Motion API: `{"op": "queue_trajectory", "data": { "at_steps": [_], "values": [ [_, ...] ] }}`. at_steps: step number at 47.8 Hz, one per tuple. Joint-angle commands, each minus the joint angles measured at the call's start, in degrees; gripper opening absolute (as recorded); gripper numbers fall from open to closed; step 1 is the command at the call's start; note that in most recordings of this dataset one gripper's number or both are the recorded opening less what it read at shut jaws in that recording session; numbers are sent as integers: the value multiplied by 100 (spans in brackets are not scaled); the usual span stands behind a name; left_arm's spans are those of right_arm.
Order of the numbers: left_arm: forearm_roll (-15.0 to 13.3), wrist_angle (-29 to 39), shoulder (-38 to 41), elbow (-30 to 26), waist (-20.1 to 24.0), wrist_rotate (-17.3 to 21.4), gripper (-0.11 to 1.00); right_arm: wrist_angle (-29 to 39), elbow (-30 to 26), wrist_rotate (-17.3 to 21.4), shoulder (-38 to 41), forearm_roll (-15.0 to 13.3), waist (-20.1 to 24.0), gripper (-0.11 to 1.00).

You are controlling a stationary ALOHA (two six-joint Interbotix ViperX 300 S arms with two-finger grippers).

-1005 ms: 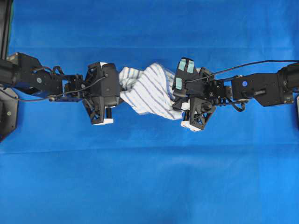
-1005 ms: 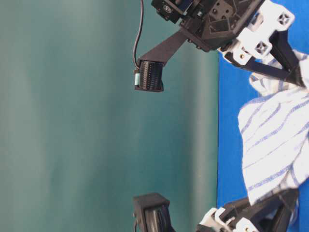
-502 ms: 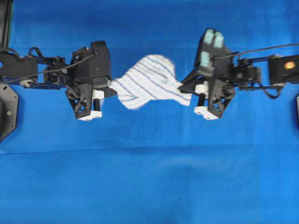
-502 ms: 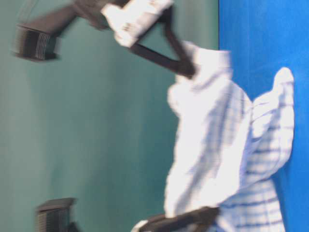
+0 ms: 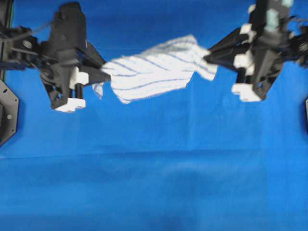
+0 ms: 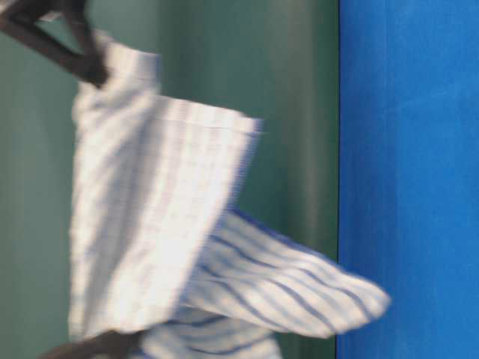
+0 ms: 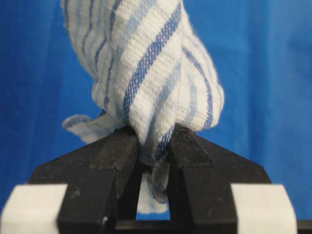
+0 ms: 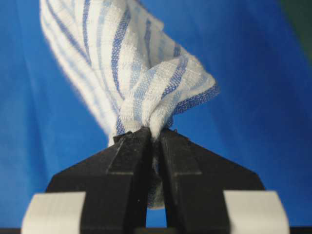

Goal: Lift the towel with both arms.

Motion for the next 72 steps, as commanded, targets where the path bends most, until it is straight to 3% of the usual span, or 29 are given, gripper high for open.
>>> {"op": "queue_trajectory", "data": {
  "at_steps": [1, 13, 26, 50, 54, 61, 64, 67, 72],
  "values": [
    [26, 316, -123, -519, -9, 0, 9, 246, -466, -88, -193, -70, -9, 8],
    [62, 1072, -123, -1556, 62, 18, 9, 765, -1318, -536, -229, -70, -9, 8],
    [97, 1239, -132, -2171, 158, 26, 9, 1002, -1837, -773, -229, -70, -9, 8],
    [123, 817, -149, -2162, 272, 220, 9, 1037, -1854, -1222, -237, -70, -9, 9],
    [114, 817, -149, -2153, 272, 211, 25, 1011, -1854, -1169, -229, -70, -9, 11],
    [114, 800, -185, -2065, 246, 211, 68, 1063, -1828, -1151, -202, -70, -9, 54],
    [114, 773, -193, -2021, 255, 220, 84, 1063, -1811, -1151, -211, -79, -9, 66],
    [105, 773, -202, -1995, 246, 220, 93, 1063, -1811, -1151, -211, -97, -9, 69],
    [97, 765, -202, -1942, 220, 220, 92, 1090, -1784, -1151, -211, -97, -9, 66]
  ]
}}
